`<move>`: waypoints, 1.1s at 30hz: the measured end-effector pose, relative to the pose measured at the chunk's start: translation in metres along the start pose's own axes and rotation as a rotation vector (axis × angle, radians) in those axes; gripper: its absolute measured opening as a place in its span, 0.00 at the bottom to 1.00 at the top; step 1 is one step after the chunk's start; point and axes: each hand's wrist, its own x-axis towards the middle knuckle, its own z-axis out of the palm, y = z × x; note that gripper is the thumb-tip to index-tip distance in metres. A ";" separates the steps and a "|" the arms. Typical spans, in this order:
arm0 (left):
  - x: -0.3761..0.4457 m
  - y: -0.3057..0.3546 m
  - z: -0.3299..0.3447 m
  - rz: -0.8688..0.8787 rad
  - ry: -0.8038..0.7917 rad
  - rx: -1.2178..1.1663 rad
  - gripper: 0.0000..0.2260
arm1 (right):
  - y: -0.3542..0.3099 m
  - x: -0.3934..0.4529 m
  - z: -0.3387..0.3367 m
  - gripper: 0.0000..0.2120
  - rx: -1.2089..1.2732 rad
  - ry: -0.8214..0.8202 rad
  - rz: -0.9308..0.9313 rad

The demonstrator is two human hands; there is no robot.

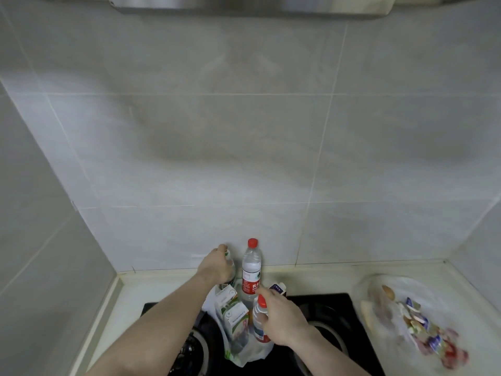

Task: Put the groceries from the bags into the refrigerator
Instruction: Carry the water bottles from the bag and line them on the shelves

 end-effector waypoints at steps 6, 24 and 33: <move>0.008 -0.010 0.002 -0.016 0.050 0.058 0.17 | 0.000 0.002 0.007 0.16 0.041 0.051 0.045; -0.113 -0.004 -0.072 0.232 0.514 -0.229 0.06 | 0.010 -0.077 -0.024 0.09 0.248 0.308 -0.043; -0.228 0.025 -0.066 0.374 0.353 -0.393 0.04 | 0.014 -0.174 -0.039 0.08 0.342 0.430 -0.006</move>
